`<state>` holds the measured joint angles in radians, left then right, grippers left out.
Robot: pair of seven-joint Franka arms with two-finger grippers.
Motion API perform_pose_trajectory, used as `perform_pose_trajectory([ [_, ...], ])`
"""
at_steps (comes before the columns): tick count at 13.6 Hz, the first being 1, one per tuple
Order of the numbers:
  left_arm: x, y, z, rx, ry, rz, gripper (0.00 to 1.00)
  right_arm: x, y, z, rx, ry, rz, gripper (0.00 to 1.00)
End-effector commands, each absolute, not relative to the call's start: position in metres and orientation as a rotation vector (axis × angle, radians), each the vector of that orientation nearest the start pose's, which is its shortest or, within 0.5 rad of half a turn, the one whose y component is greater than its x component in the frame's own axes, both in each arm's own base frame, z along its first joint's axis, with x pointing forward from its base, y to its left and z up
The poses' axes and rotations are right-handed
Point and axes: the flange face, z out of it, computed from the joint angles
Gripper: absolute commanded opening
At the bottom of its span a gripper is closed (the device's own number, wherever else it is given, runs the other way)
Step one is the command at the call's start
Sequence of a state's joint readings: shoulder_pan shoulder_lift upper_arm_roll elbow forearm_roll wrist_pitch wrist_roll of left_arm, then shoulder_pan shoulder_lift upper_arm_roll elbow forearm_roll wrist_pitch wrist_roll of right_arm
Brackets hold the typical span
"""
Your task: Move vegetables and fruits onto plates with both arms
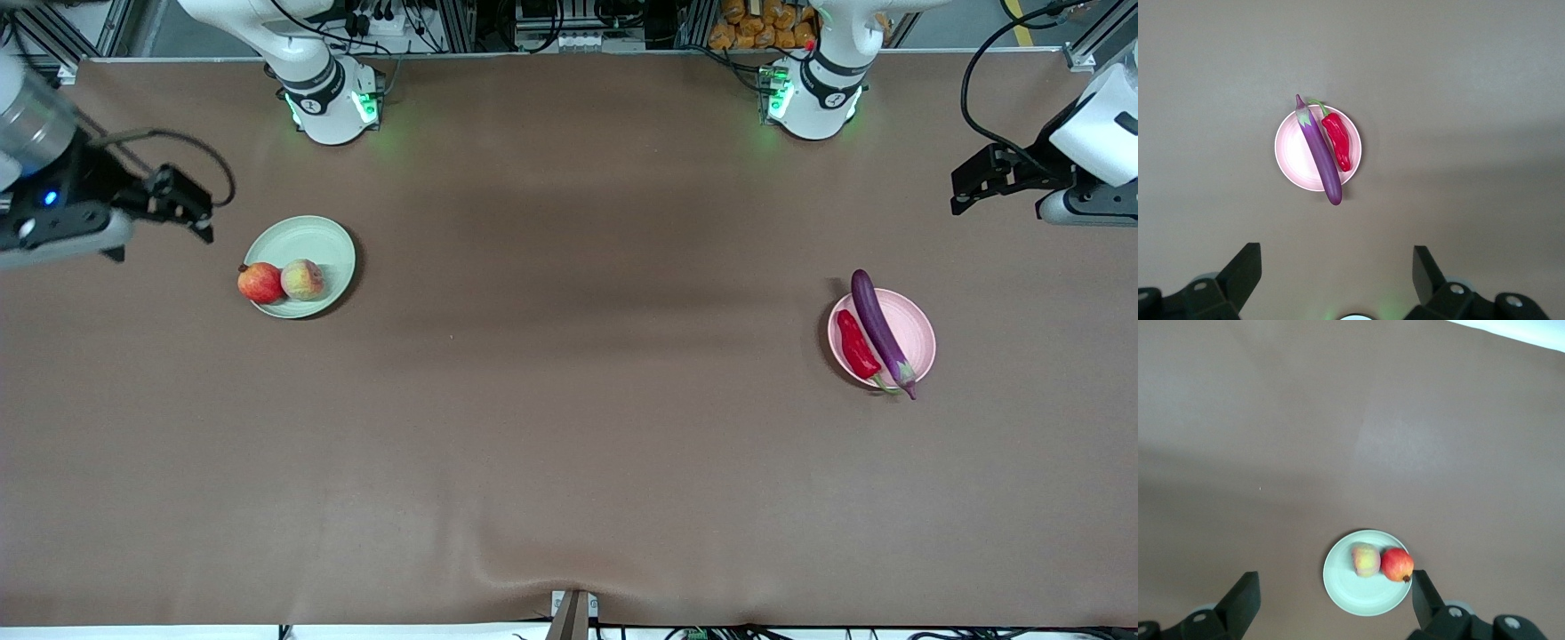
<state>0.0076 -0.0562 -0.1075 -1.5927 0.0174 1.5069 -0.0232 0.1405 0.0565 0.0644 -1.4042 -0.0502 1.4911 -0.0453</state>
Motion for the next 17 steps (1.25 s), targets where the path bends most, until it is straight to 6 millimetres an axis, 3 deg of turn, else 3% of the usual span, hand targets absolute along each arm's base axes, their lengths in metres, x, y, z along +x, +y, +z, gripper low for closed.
perform_pose_trajectory([
  [1,0.523,-0.052,0.642,-3.13,0.122,0.024,1.0,0.537,0.09,0.642,-3.185,-0.384,-0.097,1.0],
  [4,0.523,-0.051,0.642,-3.13,0.122,0.026,1.0,0.54,0.086,0.641,-3.18,-0.398,-0.103,1.0],
  [8,0.523,-0.051,0.642,-3.13,0.122,0.026,1.0,0.541,0.058,0.639,-3.096,-0.437,-0.078,1.0],
  [11,0.523,-0.051,0.641,-3.13,0.122,0.029,1.0,0.536,0.065,0.64,-3.094,-0.461,-0.073,1.0],
  [17,0.523,-0.051,0.641,-3.13,0.127,0.031,1.0,0.538,0.057,0.639,-3.096,-0.437,-0.073,1.0],
])
